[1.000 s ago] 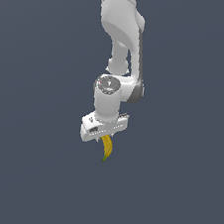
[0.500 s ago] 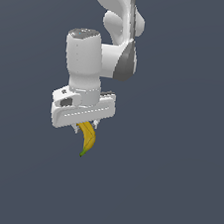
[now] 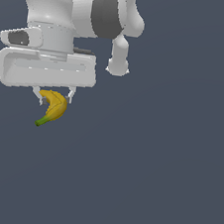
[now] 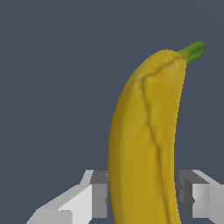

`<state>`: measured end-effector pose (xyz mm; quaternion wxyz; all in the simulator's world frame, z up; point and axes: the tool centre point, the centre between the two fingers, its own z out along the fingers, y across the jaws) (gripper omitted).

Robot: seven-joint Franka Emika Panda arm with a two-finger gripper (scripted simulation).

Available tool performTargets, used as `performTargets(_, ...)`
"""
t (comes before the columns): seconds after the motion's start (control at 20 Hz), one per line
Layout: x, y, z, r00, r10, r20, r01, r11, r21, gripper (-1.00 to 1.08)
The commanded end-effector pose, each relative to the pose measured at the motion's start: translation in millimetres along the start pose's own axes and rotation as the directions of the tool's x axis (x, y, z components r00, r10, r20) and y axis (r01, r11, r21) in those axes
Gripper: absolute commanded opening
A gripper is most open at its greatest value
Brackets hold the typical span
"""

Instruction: Pick up the object and move it to a goal position.

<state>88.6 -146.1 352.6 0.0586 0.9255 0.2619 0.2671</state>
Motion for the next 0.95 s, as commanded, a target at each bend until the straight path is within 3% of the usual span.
performTargets(0.0,7,19,-27,0.999,-0.007,-0.046,0.006,1.0,-0.022,-1.0)
performTargets(0.45,18,60,-91,0.989,-0.02,-0.149,0.011,0.998,-0.066,-1.0)
performTargets(0.9,19,74,-112,0.983,-0.023,-0.181,0.009,0.997,-0.078,-1.0)
